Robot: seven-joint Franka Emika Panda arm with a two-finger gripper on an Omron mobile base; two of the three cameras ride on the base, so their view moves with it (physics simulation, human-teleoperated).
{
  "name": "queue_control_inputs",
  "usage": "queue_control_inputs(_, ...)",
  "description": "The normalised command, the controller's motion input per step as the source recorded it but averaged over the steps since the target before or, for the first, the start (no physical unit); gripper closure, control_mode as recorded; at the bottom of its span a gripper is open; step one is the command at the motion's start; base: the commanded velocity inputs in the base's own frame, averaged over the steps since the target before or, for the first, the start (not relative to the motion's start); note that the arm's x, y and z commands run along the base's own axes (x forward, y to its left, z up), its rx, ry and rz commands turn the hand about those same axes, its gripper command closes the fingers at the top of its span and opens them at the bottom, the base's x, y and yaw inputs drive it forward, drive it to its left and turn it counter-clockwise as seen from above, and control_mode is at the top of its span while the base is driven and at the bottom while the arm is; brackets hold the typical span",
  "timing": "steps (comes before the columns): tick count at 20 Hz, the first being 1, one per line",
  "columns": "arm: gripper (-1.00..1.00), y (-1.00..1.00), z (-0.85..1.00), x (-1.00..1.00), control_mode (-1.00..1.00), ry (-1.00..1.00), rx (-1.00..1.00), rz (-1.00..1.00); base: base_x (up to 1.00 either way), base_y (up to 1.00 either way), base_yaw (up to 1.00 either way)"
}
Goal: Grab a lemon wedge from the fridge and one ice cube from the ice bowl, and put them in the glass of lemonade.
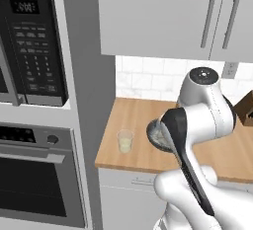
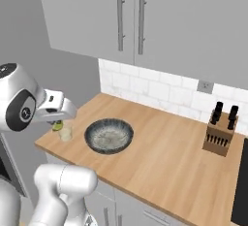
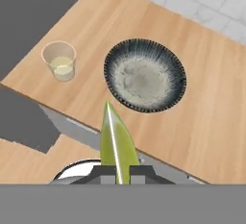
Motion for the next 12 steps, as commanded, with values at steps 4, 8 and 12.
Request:
queue_control_inputs(4,1.00,0.00,-0.56,0.93,-1.00,0.25,0.08,0.64,0.00,0.00,0.00)
queue_control_inputs(8,1.00,0.12,-0.39,0.94,-1.00,0.25,0.06,0.49,0.00,0.00,0.00)
queue_control_inputs(12,1.00,0.33,-0.30,0.82,-1.00,0.23,0.01,0.34,0.00,0.00,0.00)
